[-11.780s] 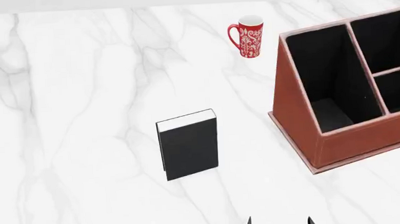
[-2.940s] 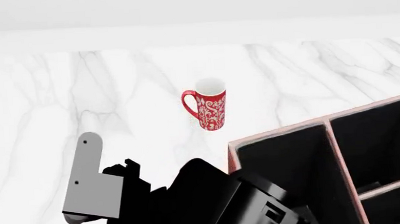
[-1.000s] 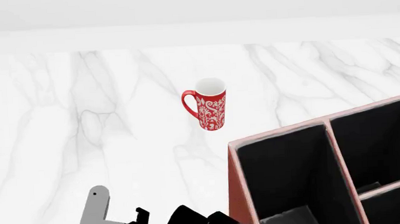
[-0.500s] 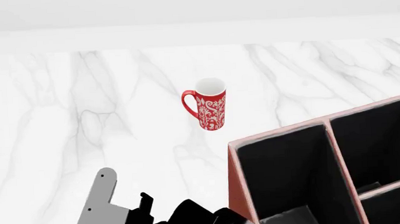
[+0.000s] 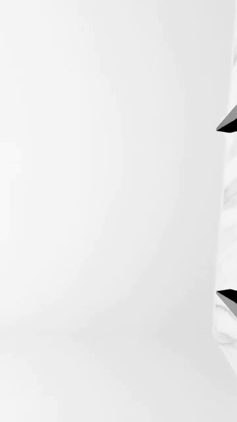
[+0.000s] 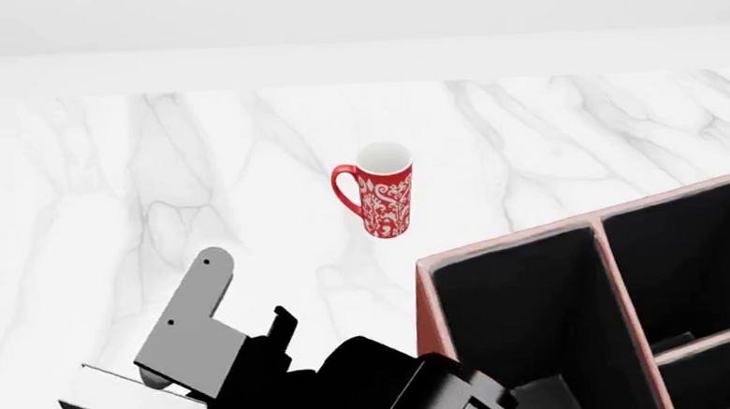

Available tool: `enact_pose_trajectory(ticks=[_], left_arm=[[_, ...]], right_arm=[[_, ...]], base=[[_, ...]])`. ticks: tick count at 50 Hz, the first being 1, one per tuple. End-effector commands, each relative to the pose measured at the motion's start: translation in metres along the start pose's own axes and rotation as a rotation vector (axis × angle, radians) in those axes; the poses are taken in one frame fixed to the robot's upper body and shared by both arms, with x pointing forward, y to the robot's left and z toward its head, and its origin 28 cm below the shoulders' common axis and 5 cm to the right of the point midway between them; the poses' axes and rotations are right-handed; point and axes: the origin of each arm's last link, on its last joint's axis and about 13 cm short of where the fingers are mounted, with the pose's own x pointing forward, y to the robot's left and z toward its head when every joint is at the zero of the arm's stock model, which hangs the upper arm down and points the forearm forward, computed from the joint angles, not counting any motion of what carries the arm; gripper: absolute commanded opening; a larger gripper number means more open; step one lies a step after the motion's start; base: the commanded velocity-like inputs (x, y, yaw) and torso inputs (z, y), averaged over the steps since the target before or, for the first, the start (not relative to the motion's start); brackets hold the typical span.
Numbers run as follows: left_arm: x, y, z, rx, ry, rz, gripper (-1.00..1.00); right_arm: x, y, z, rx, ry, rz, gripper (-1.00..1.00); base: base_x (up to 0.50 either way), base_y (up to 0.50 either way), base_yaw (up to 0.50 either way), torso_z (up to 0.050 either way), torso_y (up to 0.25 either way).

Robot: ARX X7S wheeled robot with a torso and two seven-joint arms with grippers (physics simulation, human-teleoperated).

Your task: Pick up the book and place it in the left compartment of the caddy.

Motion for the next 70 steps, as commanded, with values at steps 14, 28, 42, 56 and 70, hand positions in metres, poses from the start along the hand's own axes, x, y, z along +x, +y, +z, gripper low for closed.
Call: enact_pose_trajectory(ticks=[14,28,42,56,70], left_arm=[[-0.001,-0.002,0.000,0.006,-0.002,-0.012,1.00],[0.000,-0.001,0.000,0.002,0.000,-0.002,1.00],[0.000,-0.001,-0.001,0.007,0.001,0.000,1.00],[0.000,-0.002,-0.002,0.009,0.002,0.001,1.00],[0.000,-0.003,-0.003,0.018,0.006,0.000,1.00]], right_arm=[[-0.043,0.022,0.037,0.160,-0.060,-0.137,-1.00],[-0.091,0.031,0.062,0.193,-0.162,-0.192,-1.00],[-0.120,0.025,0.066,0.306,-0.114,-0.305,-1.00],[-0.152,0.034,0.078,0.354,-0.131,-0.399,-1.00],[-0.175,0.033,0.085,0.397,-0.146,-0.471,-1.00]], base=[[0.00,0.00,0.00,0.000,0.001],[0.00,0.00,0.00,0.000,0.001],[0.00,0.00,0.00,0.000,0.001],[0.00,0.00,0.00,0.000,0.001],[0.00,0.00,0.00,0.000,0.001]])
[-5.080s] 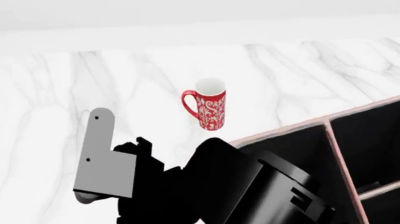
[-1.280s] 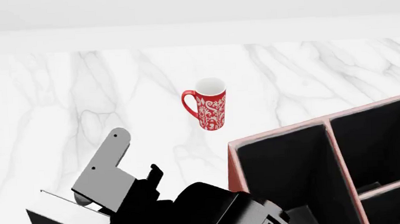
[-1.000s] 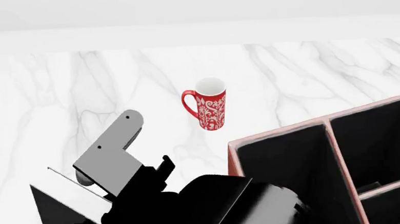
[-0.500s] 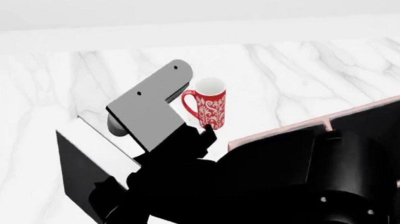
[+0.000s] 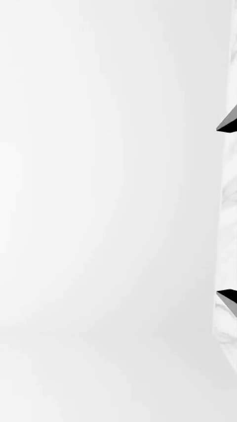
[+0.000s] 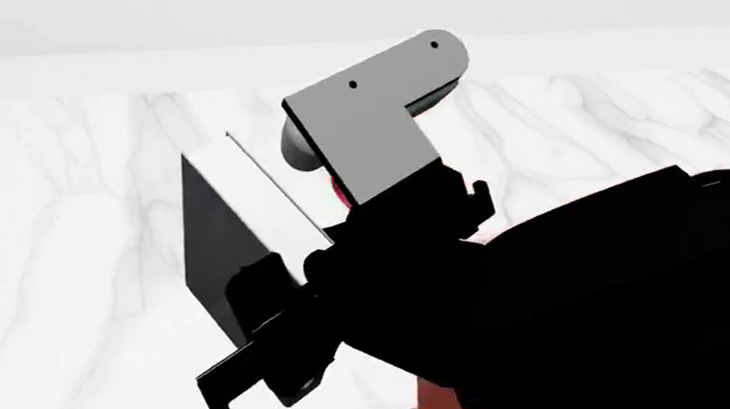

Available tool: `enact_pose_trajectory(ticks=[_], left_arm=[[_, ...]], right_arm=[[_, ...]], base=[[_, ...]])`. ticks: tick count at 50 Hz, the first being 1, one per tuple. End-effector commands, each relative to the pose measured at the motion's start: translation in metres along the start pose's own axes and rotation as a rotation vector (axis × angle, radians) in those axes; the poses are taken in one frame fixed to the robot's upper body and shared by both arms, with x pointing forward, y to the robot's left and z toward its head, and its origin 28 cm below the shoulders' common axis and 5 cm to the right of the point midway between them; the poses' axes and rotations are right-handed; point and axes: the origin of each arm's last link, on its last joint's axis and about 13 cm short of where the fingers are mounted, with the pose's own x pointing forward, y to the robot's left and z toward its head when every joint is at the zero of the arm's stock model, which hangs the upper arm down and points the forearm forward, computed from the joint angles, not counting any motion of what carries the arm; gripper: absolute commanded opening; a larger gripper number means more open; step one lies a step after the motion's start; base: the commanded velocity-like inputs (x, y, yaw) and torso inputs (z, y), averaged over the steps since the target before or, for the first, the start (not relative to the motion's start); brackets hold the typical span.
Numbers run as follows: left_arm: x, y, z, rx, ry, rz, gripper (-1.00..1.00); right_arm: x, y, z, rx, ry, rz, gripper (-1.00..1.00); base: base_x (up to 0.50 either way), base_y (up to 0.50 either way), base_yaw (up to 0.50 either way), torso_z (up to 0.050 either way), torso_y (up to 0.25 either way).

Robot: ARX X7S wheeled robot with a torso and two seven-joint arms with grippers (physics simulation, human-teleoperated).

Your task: Pick up the book and place it in the left compartment of the caddy.

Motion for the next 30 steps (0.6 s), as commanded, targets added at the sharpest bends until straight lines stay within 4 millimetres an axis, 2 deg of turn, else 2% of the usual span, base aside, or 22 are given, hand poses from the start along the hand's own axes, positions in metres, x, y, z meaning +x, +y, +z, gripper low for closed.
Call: enact_pose_trajectory(ticks=[1,17,30], left_arm=[[0.000,-0.001,0.000,0.004,0.001,-0.002,1.00],[0.001,-0.003,-0.003,0.011,0.007,-0.008,1.00],[0.000,-0.003,-0.003,0.013,0.006,-0.007,1.00]], right_arm=[[-0.021,-0.005,0.013,0.038,-0.033,-0.074,-1.00],[-0.041,-0.012,0.025,0.073,-0.062,-0.168,-1.00],[-0.056,-0.017,0.024,0.087,-0.075,-0.217,-1.00]], base=[[0.00,0.00,0.00,0.000,0.000],[0.00,0.00,0.00,0.000,0.001],[0.00,0.00,0.00,0.001,0.001]])
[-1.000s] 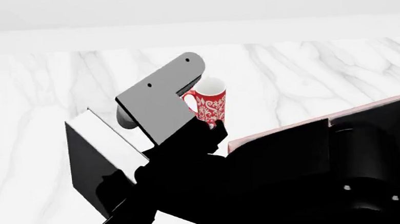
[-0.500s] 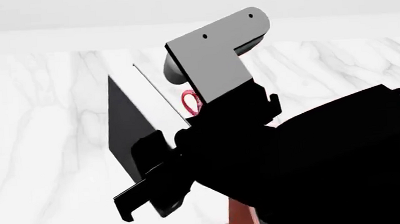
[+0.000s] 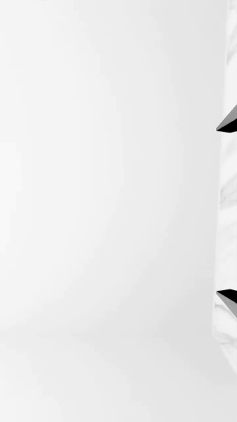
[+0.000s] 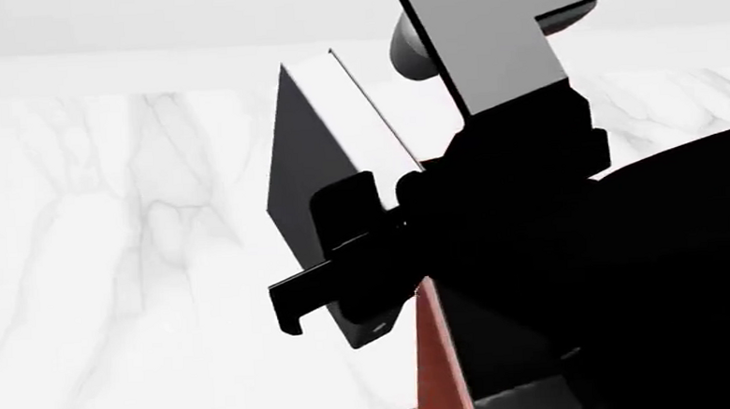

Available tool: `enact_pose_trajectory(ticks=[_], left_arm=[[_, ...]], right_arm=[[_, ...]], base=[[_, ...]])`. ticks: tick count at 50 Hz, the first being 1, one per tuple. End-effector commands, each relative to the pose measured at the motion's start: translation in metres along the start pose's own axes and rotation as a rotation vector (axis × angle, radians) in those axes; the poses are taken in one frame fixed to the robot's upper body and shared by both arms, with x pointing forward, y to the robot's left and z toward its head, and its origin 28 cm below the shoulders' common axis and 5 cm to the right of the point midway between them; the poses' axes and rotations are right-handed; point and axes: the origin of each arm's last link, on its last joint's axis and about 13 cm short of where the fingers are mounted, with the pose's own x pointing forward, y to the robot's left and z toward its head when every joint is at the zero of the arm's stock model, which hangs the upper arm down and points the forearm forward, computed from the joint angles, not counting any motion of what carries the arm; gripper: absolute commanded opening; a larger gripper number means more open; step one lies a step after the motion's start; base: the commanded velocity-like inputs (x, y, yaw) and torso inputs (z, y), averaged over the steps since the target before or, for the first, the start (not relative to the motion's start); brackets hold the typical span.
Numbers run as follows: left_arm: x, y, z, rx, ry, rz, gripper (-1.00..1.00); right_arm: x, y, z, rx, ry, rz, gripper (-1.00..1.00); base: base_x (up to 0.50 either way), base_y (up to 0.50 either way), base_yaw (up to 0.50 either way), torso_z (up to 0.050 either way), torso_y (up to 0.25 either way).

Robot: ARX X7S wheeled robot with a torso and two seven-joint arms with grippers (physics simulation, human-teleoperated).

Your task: Pick up the book and place it in the left compartment of the caddy.

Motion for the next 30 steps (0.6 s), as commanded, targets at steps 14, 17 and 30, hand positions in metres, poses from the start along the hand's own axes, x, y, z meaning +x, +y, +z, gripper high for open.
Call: enact_pose_trajectory(ticks=[14,17,30], left_arm=[[0.000,0.000,0.000,0.006,0.000,0.000,1.00],[0.000,-0.001,-0.001,0.007,0.001,0.000,1.00],[0.000,-0.001,-0.001,0.008,0.002,-0.003,1.00]], right_arm=[[-0.029,-0.021,0.000,0.034,-0.064,-0.117,-1.00],[-0.032,-0.025,-0.001,0.036,-0.061,-0.129,-1.00],[-0.042,-0.033,-0.004,0.037,-0.054,-0.184,-1.00]], base=[[0.00,0.00,0.00,0.000,0.001],[0.00,0.00,0.00,0.000,0.000],[0.00,0.00,0.00,0.000,0.002]])
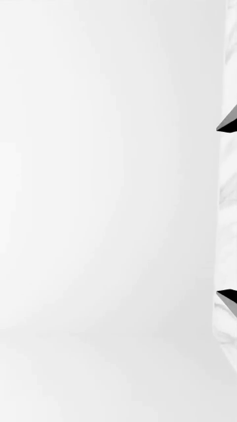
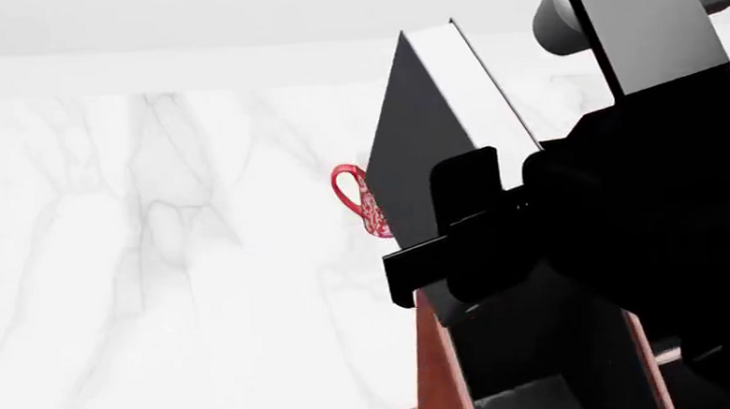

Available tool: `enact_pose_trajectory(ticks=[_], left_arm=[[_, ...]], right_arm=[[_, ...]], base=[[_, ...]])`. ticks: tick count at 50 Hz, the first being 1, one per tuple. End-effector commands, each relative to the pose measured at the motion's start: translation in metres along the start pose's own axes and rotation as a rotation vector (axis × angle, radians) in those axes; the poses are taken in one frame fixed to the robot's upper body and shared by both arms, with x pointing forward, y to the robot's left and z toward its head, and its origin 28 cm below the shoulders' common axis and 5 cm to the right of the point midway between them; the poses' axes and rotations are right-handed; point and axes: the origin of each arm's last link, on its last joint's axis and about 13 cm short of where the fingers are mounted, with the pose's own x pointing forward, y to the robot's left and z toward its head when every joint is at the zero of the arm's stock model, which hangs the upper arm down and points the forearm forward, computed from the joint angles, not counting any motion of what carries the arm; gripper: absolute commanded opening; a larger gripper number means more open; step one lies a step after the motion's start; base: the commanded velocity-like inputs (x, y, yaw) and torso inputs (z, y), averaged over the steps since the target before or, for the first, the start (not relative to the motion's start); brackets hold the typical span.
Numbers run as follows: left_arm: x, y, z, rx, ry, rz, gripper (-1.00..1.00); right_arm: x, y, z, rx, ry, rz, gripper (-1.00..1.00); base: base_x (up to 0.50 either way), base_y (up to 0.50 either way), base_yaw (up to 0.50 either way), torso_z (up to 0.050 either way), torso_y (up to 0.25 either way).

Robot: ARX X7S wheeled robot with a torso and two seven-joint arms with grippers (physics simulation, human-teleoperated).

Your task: Pick up the book and place it in the left compartment of the caddy.

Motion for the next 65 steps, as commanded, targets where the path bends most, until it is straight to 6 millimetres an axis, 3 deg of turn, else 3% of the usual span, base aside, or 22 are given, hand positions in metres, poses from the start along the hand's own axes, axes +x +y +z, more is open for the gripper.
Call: enact_pose_trajectory(ticks=[1,34,65], left_arm=[[0.000,-0.001,0.000,0.002,0.001,-0.002,1.00],[0.000,-0.003,-0.003,0.009,0.004,-0.011,1.00],[-0.001,-0.003,-0.002,0.012,0.001,-0.012,1.00]], right_arm=[[-0.011,-0.011,0.001,0.000,-0.026,-0.065,-1.00],[-0.018,-0.023,-0.009,-0.016,0.046,-0.149,-1.00],[-0.006,-0.026,-0.024,-0.022,0.193,-0.202,-1.00]], base=[[0.00,0.00,0.00,0.000,0.000],[0.00,0.00,0.00,0.000,0.001],[0.00,0.00,0.00,0.000,0.001]])
